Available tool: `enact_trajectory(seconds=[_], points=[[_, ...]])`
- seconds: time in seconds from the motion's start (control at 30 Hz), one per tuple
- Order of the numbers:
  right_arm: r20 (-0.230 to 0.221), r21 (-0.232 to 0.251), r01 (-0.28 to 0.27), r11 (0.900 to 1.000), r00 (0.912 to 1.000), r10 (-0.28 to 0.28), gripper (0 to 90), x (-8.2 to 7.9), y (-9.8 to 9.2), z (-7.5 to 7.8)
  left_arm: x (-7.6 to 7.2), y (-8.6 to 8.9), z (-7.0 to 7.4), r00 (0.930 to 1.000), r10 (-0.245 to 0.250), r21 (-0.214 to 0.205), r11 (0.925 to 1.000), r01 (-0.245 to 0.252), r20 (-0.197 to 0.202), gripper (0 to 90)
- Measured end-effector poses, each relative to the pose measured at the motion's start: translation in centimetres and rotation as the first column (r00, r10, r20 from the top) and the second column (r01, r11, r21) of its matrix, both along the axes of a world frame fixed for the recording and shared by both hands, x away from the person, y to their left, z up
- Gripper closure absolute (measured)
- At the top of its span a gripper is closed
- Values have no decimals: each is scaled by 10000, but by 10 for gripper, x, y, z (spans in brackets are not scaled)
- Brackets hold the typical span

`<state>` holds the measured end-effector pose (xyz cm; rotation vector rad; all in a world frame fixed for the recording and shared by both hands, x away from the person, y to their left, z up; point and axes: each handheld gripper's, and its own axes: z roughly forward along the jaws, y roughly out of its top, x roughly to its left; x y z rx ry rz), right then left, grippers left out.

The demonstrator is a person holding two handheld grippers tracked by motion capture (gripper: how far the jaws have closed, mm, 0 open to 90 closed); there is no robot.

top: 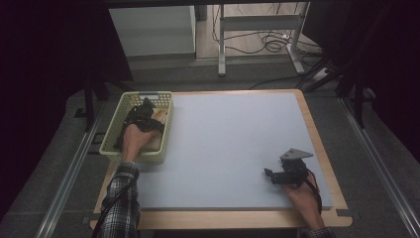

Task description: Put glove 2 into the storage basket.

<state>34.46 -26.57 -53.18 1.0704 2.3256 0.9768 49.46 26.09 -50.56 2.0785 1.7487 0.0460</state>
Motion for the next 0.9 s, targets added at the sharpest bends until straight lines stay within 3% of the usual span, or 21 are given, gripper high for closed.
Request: enact_trajectory(seconds=[0.07, 0.13, 0.17, 0.2, 0.23, 0.27, 0.3, 0.37, 0.43, 0.47, 0.5, 0.57, 0.6, 0.7, 0.8, 0.9], points=[[-16, 17, 4, 10000, 10000, -4, 176, 0, 0, 0, -3, 1, 10, 9995, -64, -32, 10000, 65, 304, 97], [-39, 33, 10, 10000, 10000, -10, 176, 0, 0, 0, -7, 2, 24, 9972, -283, 35, 9996, 281, 694, 89], [-39, 33, 10, 10000, 10000, -10, 176, 0, 0, 0, -7, 2, 24, 9972, -283, 35, 9996, 281, 694, 93], [-3, -4, 0, 10000, 10000, 0, 176, 0, 0, 0, -12, 5, 41, 9915, -224, 150, 9997, 206, 1279, 121], [25, -16, -8, 10000, 10000, 8, 176, 0, 0, 0, -14, 6, 46, 9882, -119, 252, 9996, 81, 1527, 157], [25, -16, -8, 10000, 10000, 8, 176, 0, 0, 0, -14, 6, 46, 9882, -119, 252, 9996, 81, 1527, 217], [24, -20, -14, 10000, 10000, 14, 175, 0, 0, 0, -20, 12, 54, 9779, 158, 807, 9962, -333, 2084, 341], [0, -10, -4, 10000, 10000, 4, 175, 0, 0, 0, -21, 15, 49, 9801, 278, 1655, 9843, -611, 1967, 474], [-1, -9, -2, 10000, 10000, 2, 176, 0, 0, 0, -20, 17, 45, 9821, 320, 1827, 9809, -664, 1856, 626], [4, -11, -3, 10000, 10000, 3, 176, 0, 0, 0, -18, 20, 34, 9873, 383, 1843, 9806, -669, 1543, 672], [4, -11, -3, 10000, 10000, 3, 176, 0, 0, 0, -18, 20, 34, 9873, 383, 1843, 9806, -669, 1543, 691], [-24, 21, 7, 10000, 10000, -7, 176, 0, 0, 0, -13, 15, 18, 9937, 248, 1713, 9843, -435, 1097, 713], [-32, 28, 7, 10000, 10000, -7, 175, 0, 0, 0, -11, 14, 13, 9935, 272, 1396, 9893, -427, 1109, 719], [-25, 23, 3, 10000, 10000, -3, 176, 0, 0, 0, -9, 11, 11, 9921, 396, 1077, 9928, -526, 1191, 757], [-24, 24, 8, 10000, 10000, -8, 175, 0, 0, 0, -9, 8, 13, 9923, 282, 1228, 9915, -432, 1209, 752], [-19, 19, 5, 10000, 10000, -5, 175, 0, 0, 0, -10, 11, 16, 9903, 271, 1376, 9894, -460, 1363, 649]])
